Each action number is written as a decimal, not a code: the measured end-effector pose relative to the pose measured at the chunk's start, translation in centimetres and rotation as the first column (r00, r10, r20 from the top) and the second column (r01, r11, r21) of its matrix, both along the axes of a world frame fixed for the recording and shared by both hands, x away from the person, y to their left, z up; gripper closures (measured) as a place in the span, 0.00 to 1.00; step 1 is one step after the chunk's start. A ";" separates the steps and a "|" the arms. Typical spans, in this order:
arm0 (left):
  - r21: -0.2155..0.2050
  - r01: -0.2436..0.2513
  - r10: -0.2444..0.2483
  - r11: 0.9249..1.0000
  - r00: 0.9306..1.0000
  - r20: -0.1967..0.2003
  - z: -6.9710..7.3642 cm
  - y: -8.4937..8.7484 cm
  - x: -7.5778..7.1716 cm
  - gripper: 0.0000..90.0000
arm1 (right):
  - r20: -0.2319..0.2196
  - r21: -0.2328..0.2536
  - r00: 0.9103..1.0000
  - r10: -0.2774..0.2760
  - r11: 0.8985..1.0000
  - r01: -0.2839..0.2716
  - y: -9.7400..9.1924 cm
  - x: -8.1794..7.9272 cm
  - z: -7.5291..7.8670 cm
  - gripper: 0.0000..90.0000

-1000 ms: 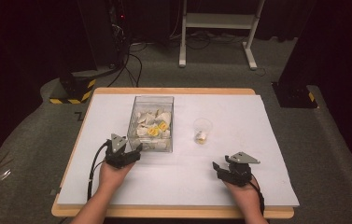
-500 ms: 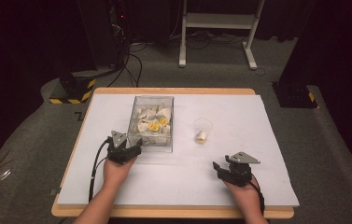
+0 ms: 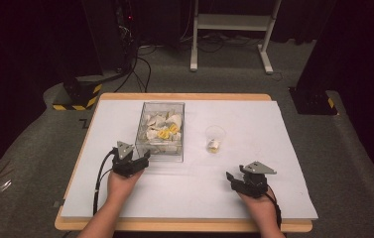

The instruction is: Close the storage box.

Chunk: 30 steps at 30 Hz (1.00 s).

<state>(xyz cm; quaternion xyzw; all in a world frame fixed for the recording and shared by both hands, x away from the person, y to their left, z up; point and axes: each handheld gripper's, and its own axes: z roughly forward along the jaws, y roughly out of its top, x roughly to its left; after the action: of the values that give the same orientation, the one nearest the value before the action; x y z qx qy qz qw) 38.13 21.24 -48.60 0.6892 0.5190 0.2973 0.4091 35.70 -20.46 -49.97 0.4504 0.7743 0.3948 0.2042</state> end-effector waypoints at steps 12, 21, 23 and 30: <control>0.008 0.090 -0.090 0.996 0.994 -0.057 0.1 1.6 -2.1 0.31 | -0.003 -0.002 1.000 0.000 1.000 0.000 0.0 0.0 0.0 0.42; 0.051 0.108 -0.101 0.993 0.985 -0.137 -0.4 4.4 -3.5 0.31 | -0.009 -0.011 1.000 0.000 1.000 0.000 0.1 0.0 -0.1 0.41; 0.055 0.109 -0.099 0.992 0.982 -0.159 -0.7 5.1 -3.9 0.31 | -0.015 -0.015 1.000 -0.001 1.000 0.001 0.2 0.1 -0.1 0.41; 0.106 0.145 -0.116 0.984 0.964 -0.240 -1.4 6.2 -5.2 0.28 | -0.027 -0.044 1.000 0.002 0.999 -0.003 0.4 0.2 -0.2 0.40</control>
<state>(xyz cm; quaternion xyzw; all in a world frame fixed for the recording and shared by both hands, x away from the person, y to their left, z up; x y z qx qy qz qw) 32.94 27.47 -49.99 0.7759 0.4974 0.2183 0.3210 35.88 -20.02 -50.15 0.4501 0.7860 0.3720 0.2030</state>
